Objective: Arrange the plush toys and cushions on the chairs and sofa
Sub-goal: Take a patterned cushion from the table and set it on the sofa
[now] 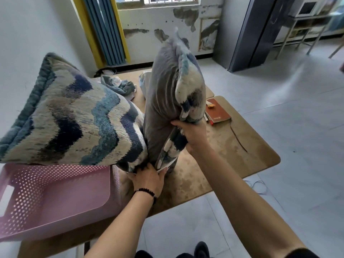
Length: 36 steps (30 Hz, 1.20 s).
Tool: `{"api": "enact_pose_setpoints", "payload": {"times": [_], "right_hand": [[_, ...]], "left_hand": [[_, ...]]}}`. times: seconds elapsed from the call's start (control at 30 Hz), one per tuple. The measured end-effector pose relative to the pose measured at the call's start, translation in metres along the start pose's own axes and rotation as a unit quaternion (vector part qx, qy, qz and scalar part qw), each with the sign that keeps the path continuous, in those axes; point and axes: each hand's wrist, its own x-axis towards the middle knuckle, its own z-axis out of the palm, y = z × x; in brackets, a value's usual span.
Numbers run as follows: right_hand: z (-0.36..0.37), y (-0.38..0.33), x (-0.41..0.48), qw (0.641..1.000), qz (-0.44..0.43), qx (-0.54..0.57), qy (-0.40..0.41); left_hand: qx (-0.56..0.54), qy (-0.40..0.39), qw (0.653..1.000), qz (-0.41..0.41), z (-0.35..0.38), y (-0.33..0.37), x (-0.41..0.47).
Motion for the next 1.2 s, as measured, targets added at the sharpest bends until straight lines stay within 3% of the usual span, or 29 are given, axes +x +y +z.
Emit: {"api": "enact_pose_setpoints", "payload": {"times": [0.2,0.33,0.4,0.47,0.57,0.63,0.73,0.87,0.97,1.07,1.2], "right_hand": [[-0.011,-0.106,-0.010,0.990,-0.072,0.109,-0.046],[-0.045,-0.162,-0.021,0.969,-0.115,0.194,-0.100],[-0.065,-0.175,-0.024,0.957,-0.146,0.223,-0.116],[-0.080,-0.177,-0.025,0.958,-0.157,0.216,-0.107],[-0.089,-0.173,-0.028,0.963,-0.159,0.202,-0.076],[-0.091,-0.175,-0.036,0.965,-0.163,0.201,-0.041],[-0.092,-0.177,-0.056,0.973,-0.175,0.152,0.014],[-0.087,-0.154,-0.101,0.982,-0.181,0.040,-0.030],[-0.112,-0.131,-0.141,0.981,-0.186,0.006,-0.045],[-0.153,-0.108,-0.182,0.977,-0.191,-0.068,0.062],[-0.199,-0.067,-0.240,0.954,-0.160,-0.118,0.224]], "left_hand": [[-0.037,0.035,0.999,0.003,0.001,-0.001,-0.002],[-0.089,-0.015,0.996,0.003,-0.004,-0.005,0.000],[-0.088,-0.027,0.995,0.037,-0.020,-0.003,-0.006],[-0.102,0.033,0.988,0.110,-0.044,0.006,-0.013],[-0.243,0.202,0.926,0.207,-0.098,0.029,-0.023],[-0.367,0.233,0.865,0.250,-0.136,0.047,-0.025],[-0.484,0.150,0.793,0.339,-0.189,0.069,-0.036],[-0.487,0.014,0.749,0.449,-0.211,0.108,-0.057],[-0.635,0.027,0.654,0.410,-0.197,0.116,-0.061],[-0.737,-0.054,0.585,0.333,-0.185,0.118,-0.059],[-0.739,-0.154,0.580,0.305,-0.176,0.135,-0.101]]}}
